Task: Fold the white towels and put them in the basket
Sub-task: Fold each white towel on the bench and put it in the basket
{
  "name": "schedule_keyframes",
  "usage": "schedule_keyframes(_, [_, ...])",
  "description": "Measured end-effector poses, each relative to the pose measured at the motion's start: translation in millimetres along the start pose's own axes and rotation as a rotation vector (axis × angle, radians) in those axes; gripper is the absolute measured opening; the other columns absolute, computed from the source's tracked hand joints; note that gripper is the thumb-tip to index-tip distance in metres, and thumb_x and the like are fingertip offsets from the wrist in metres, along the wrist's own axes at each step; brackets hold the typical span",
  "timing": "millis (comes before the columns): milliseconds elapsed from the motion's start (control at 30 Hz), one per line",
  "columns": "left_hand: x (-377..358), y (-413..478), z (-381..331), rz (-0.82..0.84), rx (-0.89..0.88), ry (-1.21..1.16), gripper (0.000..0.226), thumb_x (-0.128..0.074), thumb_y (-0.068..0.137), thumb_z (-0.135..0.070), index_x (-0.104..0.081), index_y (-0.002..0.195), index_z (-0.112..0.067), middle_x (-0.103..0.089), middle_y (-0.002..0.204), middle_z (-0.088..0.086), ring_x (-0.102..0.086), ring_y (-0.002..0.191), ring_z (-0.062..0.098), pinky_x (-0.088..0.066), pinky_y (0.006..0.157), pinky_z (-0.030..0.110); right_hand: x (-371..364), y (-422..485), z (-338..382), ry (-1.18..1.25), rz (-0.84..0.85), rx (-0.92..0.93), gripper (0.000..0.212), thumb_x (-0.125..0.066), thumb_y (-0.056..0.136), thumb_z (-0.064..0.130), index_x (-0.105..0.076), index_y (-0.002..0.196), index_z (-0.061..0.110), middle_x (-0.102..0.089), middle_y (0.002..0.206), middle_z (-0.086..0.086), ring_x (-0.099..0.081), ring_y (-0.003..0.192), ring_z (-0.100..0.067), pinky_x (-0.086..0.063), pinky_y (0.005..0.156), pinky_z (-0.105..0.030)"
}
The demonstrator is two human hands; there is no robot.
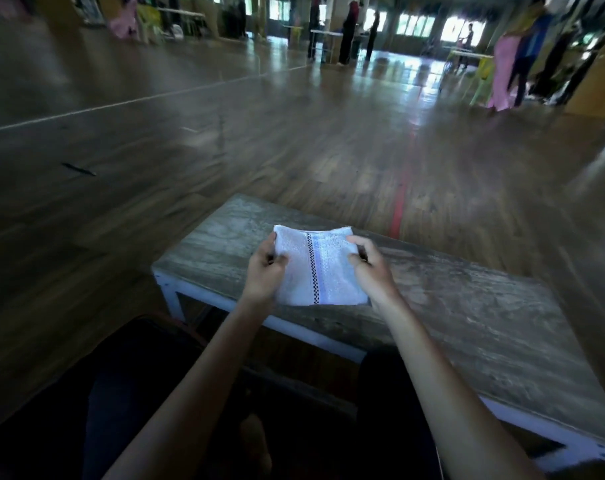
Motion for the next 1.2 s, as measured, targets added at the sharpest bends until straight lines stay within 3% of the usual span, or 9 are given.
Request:
schedule_keyframes(133, [70.6,-13.2,-12.8,-0.146,-0.001,0.012,0.045,-0.054,0.091,-0.007,-0.049,0.134,-0.018,-0.062,0.117,0.011,-0.060,0.103,0.023,-0.047,0.094,0.042,-60.3,-10.9,30.8,0.027,0.139,0.026,0.033,-0.046,0.091,0.007,-0.056,0.118,0.024,-0.062,0.105,-0.007,-0.054,0.103,-0.039,-0.045,0.069,-0.033])
schedule_keyframes(267, [130.9,-34.4,-17.7,-0.279,-0.019,0.012,0.048,-0.056,0.091,-0.011,-0.045,0.137,-0.017,-0.057,0.128,0.013,-0.058,0.112,0.023,-0.046,0.100,0.044,-114.2,-26.0,59.9,0.051,0.253,0.077,0.033,-0.045,0.091,0.007,-0.056,0.116,0.026,-0.057,0.098,0.008,-0.053,0.096,-0.035,-0.040,0.060,-0.022])
schedule_keyframes(400, [185.5,-57.7,-23.2,-0.404,-0.046,0.050,0.050,-0.057,0.090,-0.013,-0.044,0.138,-0.018,-0.058,0.126,0.011,-0.058,0.113,0.023,-0.047,0.099,0.046,-163.1,-45.5,77.3,0.059,0.381,0.100,0.033,-0.044,0.092,0.011,-0.057,0.119,0.026,-0.061,0.103,0.001,-0.051,0.101,-0.036,-0.046,0.073,-0.036])
schedule_keyframes(567, [241.2,-86.8,-18.9,-0.581,-0.051,0.046,0.043,-0.055,0.091,-0.011,-0.048,0.133,-0.020,-0.060,0.120,0.012,-0.059,0.108,0.022,-0.050,0.093,0.039,-221.1,-66.6,84.8,0.087,0.550,0.109,0.034,-0.043,0.091,0.013,-0.057,0.117,0.030,-0.054,0.083,0.009,-0.047,0.080,-0.018,-0.036,0.059,-0.027])
schedule_keyframes(667, [264.4,-97.8,-9.8,-0.672,-0.043,0.023,0.040,-0.054,0.091,-0.010,-0.050,0.130,-0.020,-0.061,0.117,0.011,-0.060,0.105,0.021,-0.051,0.090,0.036,-252.7,-73.3,81.9,0.099,0.610,0.113,0.033,-0.045,0.089,0.012,-0.059,0.112,0.031,-0.062,0.093,0.008,-0.055,0.084,-0.026,-0.045,0.071,-0.033])
schedule_keyframes(767, [284.0,-103.3,5.7,-0.752,-0.039,0.004,0.038,-0.054,0.091,-0.009,-0.052,0.127,-0.020,-0.062,0.115,0.008,-0.060,0.105,0.019,-0.053,0.081,0.027,-283.4,-74.1,72.0,0.097,0.673,0.088,0.033,-0.045,0.090,0.010,-0.060,0.113,0.026,-0.063,0.109,-0.009,-0.051,0.099,-0.036,-0.047,0.077,-0.040])
schedule_keyframes(867, [301.3,-101.0,29.1,-0.802,-0.002,0.025,0.039,-0.053,0.092,-0.008,-0.051,0.129,-0.018,-0.059,0.115,0.005,-0.058,0.103,0.015,-0.048,0.073,0.016,-316.8,-69.7,53.9,0.070,0.749,0.041,0.030,-0.046,0.089,0.010,-0.060,0.103,0.033,-0.061,0.091,0.004,-0.051,0.082,-0.018,-0.040,0.066,-0.027])
schedule_keyframes(1067, [334.2,-76.1,108.5,-0.856,0.144,0.084,0.041,-0.051,0.091,-0.009,-0.052,0.132,-0.018,-0.059,0.124,-0.001,-0.054,0.113,0.012,-0.041,0.087,0.021,-385.5,-55.0,-11.6,-0.056,0.915,-0.116,0.036,-0.046,0.089,0.011,-0.057,0.117,0.031,-0.053,0.125,0.006,-0.047,0.122,-0.010,-0.040,0.096,-0.032])
schedule_keyframes(1200, [355.4,-53.5,179.9,-0.859,0.268,0.071,0.047,-0.049,0.093,-0.007,-0.045,0.139,-0.017,-0.054,0.132,0.003,-0.052,0.118,0.018,-0.043,0.090,0.026,-436.8,-43.6,-65.5,-0.171,0.980,-0.193,0.039,-0.047,0.088,0.008,-0.057,0.108,0.039,-0.055,0.126,0.007,-0.052,0.115,-0.014,-0.043,0.099,-0.038])
Point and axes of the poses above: each hand's wrist, its own y-axis towards the middle knuckle, its own x-axis out of the back of the hand, z = x × y, the point moved 3 cm from there along y, towards the middle knuckle
